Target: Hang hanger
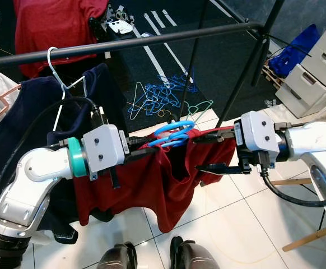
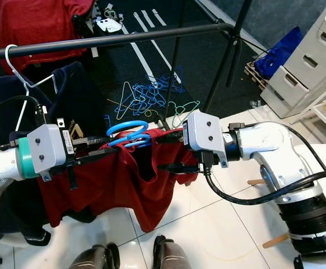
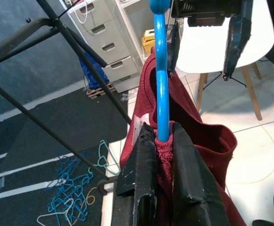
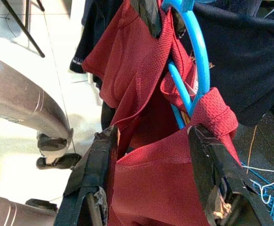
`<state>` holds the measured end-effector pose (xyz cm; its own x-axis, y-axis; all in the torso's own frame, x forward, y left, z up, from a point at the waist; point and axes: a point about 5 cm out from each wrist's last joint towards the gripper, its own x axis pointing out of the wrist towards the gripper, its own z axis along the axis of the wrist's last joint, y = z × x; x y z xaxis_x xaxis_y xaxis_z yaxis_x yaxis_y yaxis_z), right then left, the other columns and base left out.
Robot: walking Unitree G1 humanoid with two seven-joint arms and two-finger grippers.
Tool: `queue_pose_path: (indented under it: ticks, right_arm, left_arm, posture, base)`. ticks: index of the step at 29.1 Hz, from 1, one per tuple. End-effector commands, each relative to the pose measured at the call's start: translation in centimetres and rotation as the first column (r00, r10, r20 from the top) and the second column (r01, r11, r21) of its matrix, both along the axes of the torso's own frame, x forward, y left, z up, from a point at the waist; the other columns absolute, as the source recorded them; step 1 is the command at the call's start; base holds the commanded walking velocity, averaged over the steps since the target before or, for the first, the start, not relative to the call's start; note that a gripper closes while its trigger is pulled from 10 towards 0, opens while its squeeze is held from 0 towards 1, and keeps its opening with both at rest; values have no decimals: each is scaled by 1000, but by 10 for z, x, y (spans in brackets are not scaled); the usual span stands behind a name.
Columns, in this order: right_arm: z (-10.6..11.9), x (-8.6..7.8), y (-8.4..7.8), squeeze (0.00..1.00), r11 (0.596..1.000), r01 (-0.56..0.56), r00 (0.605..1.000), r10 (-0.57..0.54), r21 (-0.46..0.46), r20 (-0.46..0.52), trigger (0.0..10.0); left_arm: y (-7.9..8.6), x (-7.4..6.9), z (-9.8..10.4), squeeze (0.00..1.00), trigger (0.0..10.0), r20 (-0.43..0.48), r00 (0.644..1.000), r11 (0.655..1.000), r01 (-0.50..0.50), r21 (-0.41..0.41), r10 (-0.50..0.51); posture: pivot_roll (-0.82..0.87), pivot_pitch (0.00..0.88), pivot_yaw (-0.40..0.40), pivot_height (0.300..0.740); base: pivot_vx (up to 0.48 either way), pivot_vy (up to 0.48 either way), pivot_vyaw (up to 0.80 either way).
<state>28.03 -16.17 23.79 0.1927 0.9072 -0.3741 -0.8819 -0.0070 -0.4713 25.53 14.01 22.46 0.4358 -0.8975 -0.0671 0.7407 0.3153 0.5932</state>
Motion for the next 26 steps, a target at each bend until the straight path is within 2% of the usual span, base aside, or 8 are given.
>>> queue_pose_path:
  ticks: [1,5,6,9,14,24,25,26]
  right_arm:
    - [3,1,0,0,1000,-6,1000,7,-15,21,4431]
    - [7,0,-1,0,1000,-15,999,16,-23,33,4745]
    - [17,-3,0,0,1000,-23,998,24,-15,64,10000]
    - [40,-10,1,0,999,-30,990,28,14,140,10000]
    - [55,-17,0,0,999,-29,982,21,41,187,10000]
    - [46,-16,-5,0,999,-1,989,-5,38,151,10000]
    - [41,-17,-4,1000,999,-7,993,2,38,122,10000]
    - [35,-19,-4,1000,999,-13,996,11,30,88,10000]
  left_arm:
    - [-9,-10,3,0,10000,32,995,996,93,16,-93]
    - [-8,-10,2,0,10000,28,995,995,95,22,-96]
    - [-7,-9,-1,0,10000,26,995,995,91,34,-92]
    - [-6,-5,-7,0,10000,21,997,996,71,50,-72]
    - [-6,-2,-10,0,10000,13,998,997,56,45,-56]
    - [-6,-1,-9,0,10000,18,998,998,55,41,-56]
    - [-6,0,-9,0,10000,21,998,998,52,41,-53]
    - [-5,0,-9,0,10000,23,998,998,49,41,-50]
  posture:
    - [-109,72,11,740]
    - [-109,70,13,740]
    - [-112,70,15,740]
    - [-116,69,19,740]
    - [-125,72,23,740]
    - [-120,68,24,740]
    - [-120,71,24,740]
    - [-120,71,24,740]
  base:
    - [0,0,0]
    - [0,0,0]
    - [0,0,0]
    - [0,0,0]
    - [0,0,0]
    - [0,0,0]
    - [0,0,0]
    - [0,0,0]
